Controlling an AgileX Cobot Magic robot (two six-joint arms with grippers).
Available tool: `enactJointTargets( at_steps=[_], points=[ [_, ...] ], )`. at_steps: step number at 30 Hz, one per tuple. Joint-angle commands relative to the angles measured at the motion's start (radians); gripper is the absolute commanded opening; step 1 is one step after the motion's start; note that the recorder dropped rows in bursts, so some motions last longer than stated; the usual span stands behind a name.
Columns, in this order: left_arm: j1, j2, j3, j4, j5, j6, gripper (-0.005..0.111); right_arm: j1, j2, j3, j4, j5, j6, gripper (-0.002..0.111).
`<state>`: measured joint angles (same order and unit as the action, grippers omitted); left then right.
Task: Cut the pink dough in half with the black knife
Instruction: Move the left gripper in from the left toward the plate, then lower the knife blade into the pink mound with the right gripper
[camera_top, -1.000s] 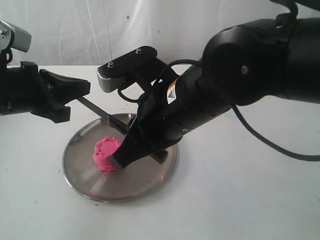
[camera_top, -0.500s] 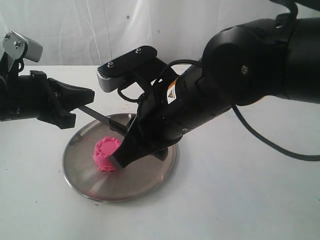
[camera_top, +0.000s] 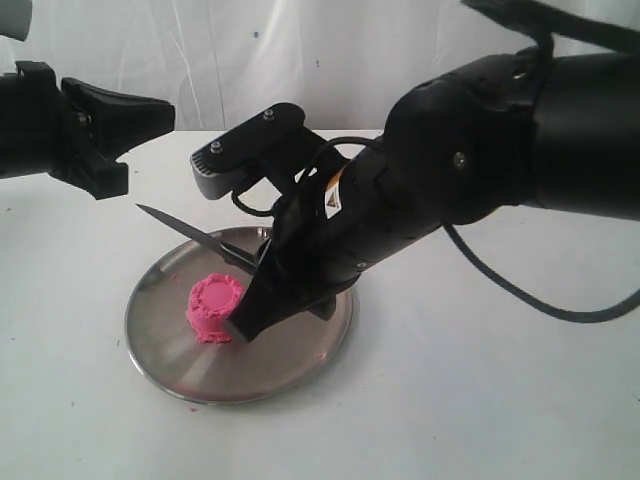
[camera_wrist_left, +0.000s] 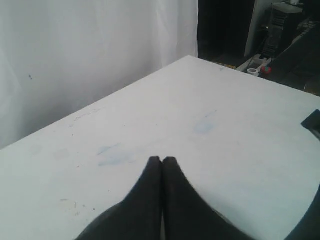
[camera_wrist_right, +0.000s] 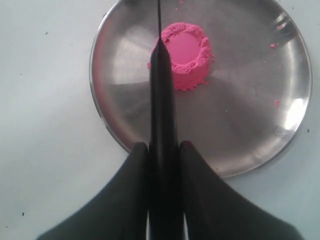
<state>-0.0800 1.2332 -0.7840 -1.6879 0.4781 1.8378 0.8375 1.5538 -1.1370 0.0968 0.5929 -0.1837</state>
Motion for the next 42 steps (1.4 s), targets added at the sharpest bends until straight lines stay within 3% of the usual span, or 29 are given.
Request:
enactJointTargets(
  at_steps=[1, 8, 24, 42],
  points=[
    [-0.003, -0.01, -0.004, 0.046, -0.012, -0.069, 0.0, 0.0, 0.03, -0.007, -0.02, -0.027, 0.01, 0.0],
    [-0.003, -0.003, 0.031, 0.059, -0.016, -0.071, 0.0, 0.0, 0.049, -0.007, -0.107, -0.049, 0.109, 0.0],
    [-0.003, 0.134, 0.054, 0.029, -0.017, -0.044, 0.0, 0.0, 0.114, 0.069, -0.085, -0.092, 0.09, 0.0],
    [-0.003, 0.141, 0.054, 0.029, -0.015, -0.044, 0.0, 0.0, 0.15, 0.08, -0.071, -0.147, 0.09, 0.0]
  ],
)
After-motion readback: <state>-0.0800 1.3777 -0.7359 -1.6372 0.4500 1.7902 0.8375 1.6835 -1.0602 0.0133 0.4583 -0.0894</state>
